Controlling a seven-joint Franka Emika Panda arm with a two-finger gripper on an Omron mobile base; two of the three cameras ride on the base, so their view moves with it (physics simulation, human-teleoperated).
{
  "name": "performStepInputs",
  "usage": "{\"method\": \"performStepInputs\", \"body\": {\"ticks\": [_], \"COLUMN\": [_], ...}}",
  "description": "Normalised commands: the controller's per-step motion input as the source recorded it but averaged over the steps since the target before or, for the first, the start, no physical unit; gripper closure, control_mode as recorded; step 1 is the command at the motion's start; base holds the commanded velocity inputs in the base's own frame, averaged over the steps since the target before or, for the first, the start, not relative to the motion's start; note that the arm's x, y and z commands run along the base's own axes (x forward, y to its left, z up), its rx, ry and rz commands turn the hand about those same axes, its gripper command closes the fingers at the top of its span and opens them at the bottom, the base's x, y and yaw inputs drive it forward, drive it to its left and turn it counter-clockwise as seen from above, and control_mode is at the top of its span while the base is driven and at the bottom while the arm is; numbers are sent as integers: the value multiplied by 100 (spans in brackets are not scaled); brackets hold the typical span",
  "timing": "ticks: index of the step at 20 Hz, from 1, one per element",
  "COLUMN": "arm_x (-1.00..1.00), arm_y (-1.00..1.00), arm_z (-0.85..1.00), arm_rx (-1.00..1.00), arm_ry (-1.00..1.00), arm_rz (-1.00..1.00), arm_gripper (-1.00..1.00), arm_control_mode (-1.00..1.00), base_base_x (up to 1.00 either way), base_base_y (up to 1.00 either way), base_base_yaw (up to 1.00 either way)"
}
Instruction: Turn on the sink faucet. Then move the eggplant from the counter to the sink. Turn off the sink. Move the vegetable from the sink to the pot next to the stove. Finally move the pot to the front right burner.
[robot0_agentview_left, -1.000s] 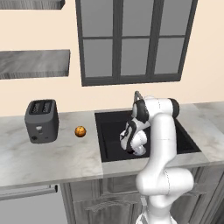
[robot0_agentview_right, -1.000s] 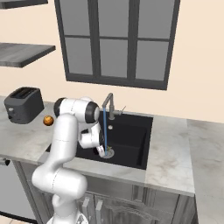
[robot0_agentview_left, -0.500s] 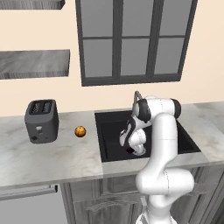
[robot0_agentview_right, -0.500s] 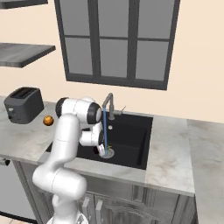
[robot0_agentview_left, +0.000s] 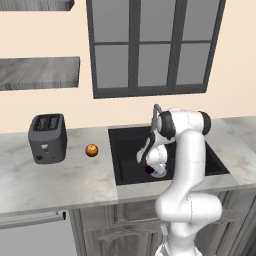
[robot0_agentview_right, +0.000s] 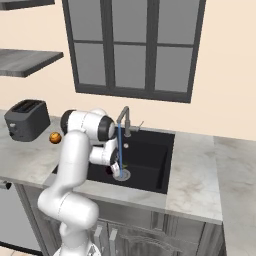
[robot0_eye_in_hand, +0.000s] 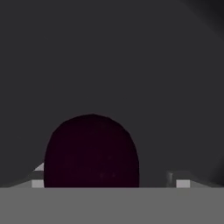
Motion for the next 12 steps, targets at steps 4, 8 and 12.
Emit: {"method": "performStepInputs", "body": {"ticks": [4, 8, 12], "arm_x": [-4, 4, 17], "arm_y": [24, 23, 23], "arm_z": [7, -8, -25], "arm_rx": [0, -1, 0], "arm_ry": [1, 5, 7], "arm_rz": [0, 0, 0], "arm_gripper": [-100, -100, -100], "arm_control_mode": [-100, -100, -100], "base_base_x": [0, 0, 0], "base_base_y": [0, 0, 0], "base_base_yaw": [0, 0, 0]}}
